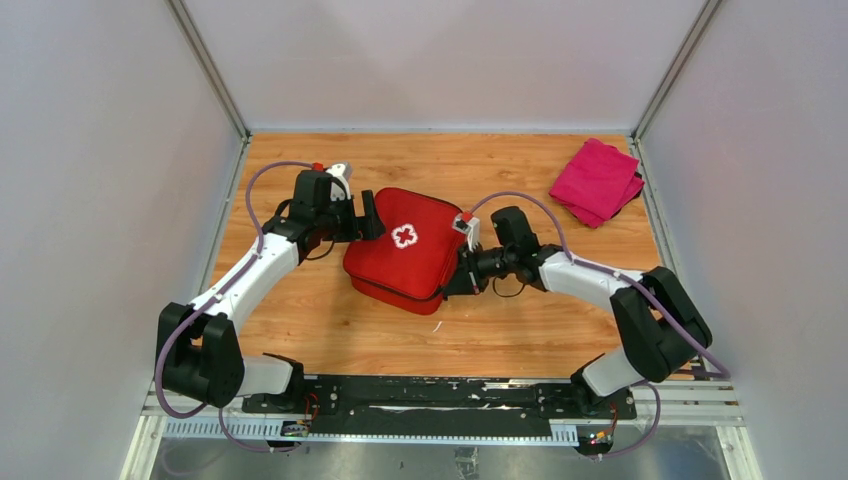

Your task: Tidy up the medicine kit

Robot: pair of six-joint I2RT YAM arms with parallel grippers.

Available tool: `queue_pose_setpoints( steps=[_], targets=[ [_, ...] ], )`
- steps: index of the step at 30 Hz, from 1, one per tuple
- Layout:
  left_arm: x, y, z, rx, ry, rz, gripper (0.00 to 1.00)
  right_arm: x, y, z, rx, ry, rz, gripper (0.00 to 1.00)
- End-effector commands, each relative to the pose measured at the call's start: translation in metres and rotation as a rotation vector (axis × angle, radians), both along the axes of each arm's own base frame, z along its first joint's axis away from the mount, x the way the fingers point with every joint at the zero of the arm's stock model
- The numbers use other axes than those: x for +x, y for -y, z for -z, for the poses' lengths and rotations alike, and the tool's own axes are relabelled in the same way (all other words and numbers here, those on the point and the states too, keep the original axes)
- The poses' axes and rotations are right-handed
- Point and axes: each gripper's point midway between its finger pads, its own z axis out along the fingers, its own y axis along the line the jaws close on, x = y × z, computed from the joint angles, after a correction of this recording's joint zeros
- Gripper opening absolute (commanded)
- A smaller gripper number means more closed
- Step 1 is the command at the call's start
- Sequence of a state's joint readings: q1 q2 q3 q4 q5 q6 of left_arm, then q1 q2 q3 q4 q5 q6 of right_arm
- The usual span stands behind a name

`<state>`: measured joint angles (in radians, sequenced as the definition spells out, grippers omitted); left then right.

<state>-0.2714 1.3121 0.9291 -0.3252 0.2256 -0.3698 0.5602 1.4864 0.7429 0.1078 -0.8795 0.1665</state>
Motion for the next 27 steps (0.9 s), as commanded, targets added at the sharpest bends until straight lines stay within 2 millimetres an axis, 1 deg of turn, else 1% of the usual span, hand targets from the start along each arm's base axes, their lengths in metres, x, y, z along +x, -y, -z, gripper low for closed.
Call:
queue_pose_setpoints(
  steps=[1,6,9,11,15,17,22,27],
  targets=[
    [-0.004,0.001,0.004,0.001,-0.015,0.019,0.99,0.016,0.008,-0.011,-0.034,0.096,0.056,0.00],
    [-0.005,0.001,0.005,-0.005,-0.017,0.019,0.99,0.023,0.018,-0.011,-0.099,0.171,0.108,0.00],
    [-0.006,0.002,0.005,-0.009,-0.018,0.021,0.99,0.026,0.018,-0.011,-0.131,0.230,0.109,0.00],
    [-0.006,0.002,0.006,-0.009,-0.020,0.021,0.99,0.024,0.019,-0.005,-0.180,0.257,0.101,0.00],
    [-0.007,0.002,0.007,-0.009,-0.021,0.019,0.99,0.022,0.016,0.002,-0.248,0.384,0.069,0.02],
    [-0.007,0.002,0.007,-0.010,-0.021,0.019,0.99,0.022,0.013,0.004,-0.241,0.436,0.076,0.05],
    [-0.007,0.002,0.007,-0.011,-0.023,0.020,0.98,0.024,0.011,0.004,-0.186,0.479,0.126,0.08],
    [-0.008,0.002,0.009,-0.012,-0.028,0.019,0.98,0.027,0.011,0.006,-0.177,0.489,0.149,0.07]
  ],
)
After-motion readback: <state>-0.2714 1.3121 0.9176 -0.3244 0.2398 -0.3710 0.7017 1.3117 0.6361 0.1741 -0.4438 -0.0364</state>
